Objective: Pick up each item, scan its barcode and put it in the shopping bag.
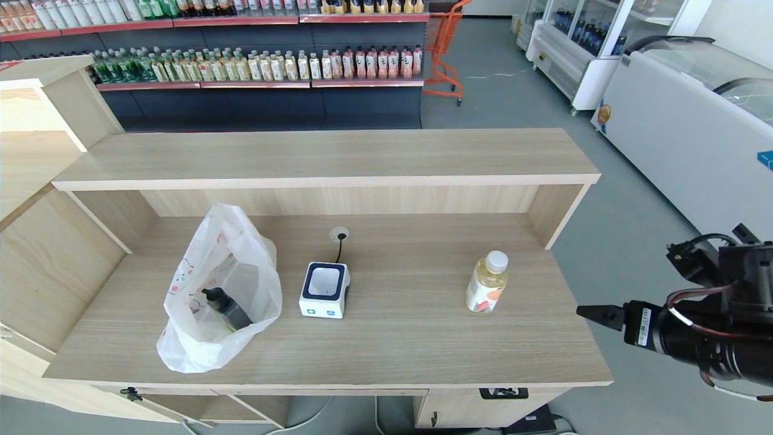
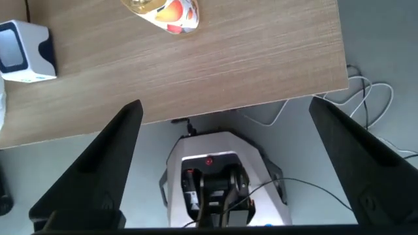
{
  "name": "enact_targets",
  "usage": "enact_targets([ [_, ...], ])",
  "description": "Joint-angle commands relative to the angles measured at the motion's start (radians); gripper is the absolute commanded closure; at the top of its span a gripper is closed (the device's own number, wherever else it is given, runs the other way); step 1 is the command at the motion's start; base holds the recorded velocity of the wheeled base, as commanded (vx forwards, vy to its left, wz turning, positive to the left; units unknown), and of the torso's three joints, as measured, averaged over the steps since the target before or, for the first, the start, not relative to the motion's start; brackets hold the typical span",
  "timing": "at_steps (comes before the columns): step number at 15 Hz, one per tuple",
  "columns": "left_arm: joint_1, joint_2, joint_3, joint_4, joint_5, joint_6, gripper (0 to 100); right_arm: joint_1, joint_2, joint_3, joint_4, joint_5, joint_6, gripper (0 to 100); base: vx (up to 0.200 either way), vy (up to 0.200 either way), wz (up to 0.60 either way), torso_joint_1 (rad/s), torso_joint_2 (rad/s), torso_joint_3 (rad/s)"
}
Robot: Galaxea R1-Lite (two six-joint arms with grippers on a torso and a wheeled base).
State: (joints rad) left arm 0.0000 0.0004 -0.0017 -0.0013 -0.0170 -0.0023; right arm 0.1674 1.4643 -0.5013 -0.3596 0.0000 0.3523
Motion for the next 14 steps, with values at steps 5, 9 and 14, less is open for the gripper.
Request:
enact_targets([
  [5, 0.0, 0.0, 0.0, 0.0, 0.0, -0.001, 0, 0.086, 0.398, -0.029, -0.268, -0.063, -0.176, 0, 0.0, 0.0, 0.0, 0.0, 0.0, 0.0],
  [9, 0.0, 0.0, 0.0, 0.0, 0.0, -0.001, 0, 0.096, 0.579, -0.02, -0.55, -0.061, -0.251, 0, 0.0, 0.0, 0.0, 0.0, 0.0, 0.0],
  [14, 0.0, 0.0, 0.0, 0.0, 0.0, -0.001, 0, 0.149, 0.722, -0.123, -0.696, -0.06, -0.276, 0, 0.0, 0.0, 0.0, 0.0, 0.0, 0.0],
])
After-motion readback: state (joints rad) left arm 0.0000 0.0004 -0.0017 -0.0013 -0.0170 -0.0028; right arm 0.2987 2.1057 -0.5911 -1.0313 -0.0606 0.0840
